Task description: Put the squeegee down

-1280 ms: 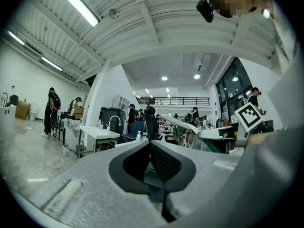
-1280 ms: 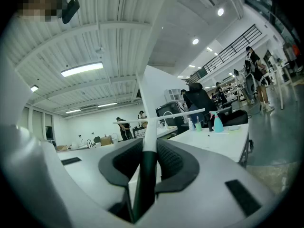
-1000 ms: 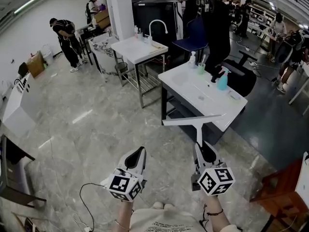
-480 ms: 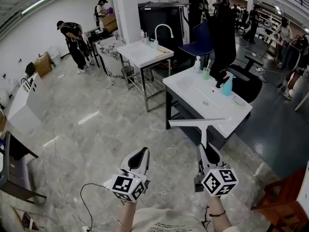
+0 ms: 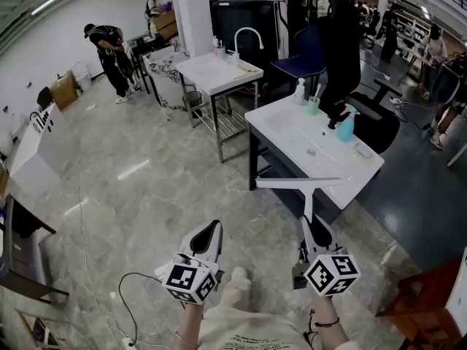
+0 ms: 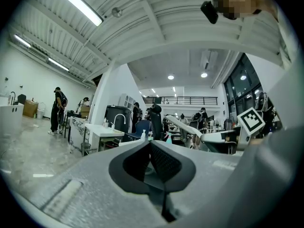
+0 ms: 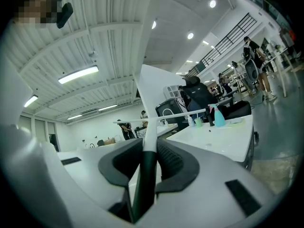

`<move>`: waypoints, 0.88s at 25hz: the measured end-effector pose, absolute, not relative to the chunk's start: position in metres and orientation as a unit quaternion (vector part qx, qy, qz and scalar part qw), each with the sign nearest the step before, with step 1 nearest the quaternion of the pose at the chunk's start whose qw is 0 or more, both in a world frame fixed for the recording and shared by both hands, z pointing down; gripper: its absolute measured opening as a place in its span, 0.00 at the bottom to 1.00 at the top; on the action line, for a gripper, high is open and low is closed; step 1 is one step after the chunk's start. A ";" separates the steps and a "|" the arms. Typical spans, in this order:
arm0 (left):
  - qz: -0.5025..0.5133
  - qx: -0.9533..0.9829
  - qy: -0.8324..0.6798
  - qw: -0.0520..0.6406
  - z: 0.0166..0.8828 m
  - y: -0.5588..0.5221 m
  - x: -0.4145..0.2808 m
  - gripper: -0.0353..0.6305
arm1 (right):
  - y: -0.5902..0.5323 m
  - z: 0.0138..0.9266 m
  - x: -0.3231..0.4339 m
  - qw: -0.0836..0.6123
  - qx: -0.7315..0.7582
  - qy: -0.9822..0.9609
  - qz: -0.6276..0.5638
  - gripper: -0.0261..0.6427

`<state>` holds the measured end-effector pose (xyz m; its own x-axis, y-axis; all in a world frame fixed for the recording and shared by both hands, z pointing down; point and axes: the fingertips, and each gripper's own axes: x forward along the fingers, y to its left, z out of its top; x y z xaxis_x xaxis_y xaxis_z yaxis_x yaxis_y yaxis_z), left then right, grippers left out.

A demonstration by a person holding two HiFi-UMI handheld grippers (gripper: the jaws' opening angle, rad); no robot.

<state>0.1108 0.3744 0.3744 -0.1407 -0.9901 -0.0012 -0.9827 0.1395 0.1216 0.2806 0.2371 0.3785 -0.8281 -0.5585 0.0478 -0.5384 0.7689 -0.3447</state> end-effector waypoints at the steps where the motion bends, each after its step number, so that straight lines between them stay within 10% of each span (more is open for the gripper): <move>1: -0.046 0.655 -0.753 0.040 0.375 0.370 0.108 0.09 | 0.233 0.379 0.278 0.029 -0.292 0.940 -0.174 0.18; 22: -0.037 0.694 -0.717 0.063 0.382 0.193 -0.034 0.09 | 0.077 0.388 0.142 0.022 -0.335 0.922 -0.193 0.18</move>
<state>-0.0335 0.1931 0.3819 -0.0297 -0.9988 0.0384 -0.9895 0.0348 0.1402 0.1419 0.0773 0.3879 -0.7750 -0.6258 0.0881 -0.6086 0.7016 -0.3706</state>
